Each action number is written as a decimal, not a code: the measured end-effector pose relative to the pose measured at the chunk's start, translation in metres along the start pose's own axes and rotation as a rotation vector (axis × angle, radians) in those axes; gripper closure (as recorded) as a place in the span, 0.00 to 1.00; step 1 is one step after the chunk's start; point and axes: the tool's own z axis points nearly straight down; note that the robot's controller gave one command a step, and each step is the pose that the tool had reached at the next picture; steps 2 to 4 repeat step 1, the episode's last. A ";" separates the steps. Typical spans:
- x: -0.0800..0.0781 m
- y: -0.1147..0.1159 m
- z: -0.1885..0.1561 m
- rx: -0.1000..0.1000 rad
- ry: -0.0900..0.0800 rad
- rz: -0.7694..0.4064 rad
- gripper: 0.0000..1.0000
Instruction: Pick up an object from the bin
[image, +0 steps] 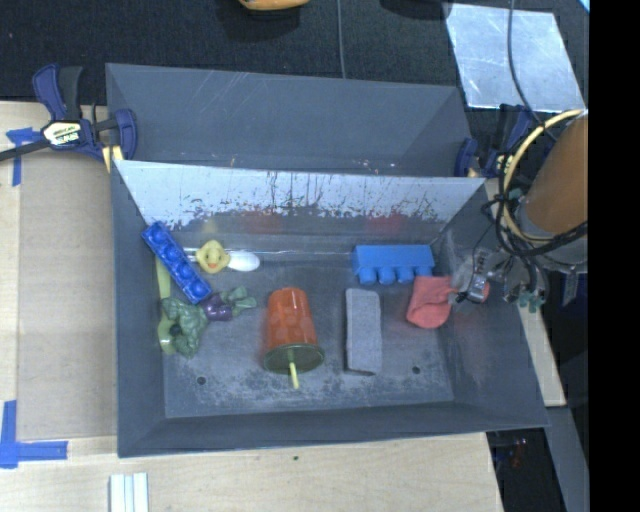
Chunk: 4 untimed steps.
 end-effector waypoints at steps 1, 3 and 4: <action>-0.001 0.000 -0.044 0.000 -0.001 -0.001 1.00; -0.001 0.000 -0.044 0.000 -0.001 -0.001 1.00; -0.001 0.000 -0.044 0.000 -0.001 -0.001 1.00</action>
Offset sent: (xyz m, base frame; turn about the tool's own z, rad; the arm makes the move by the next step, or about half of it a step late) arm 0.0003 -0.0002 0.0593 -0.0004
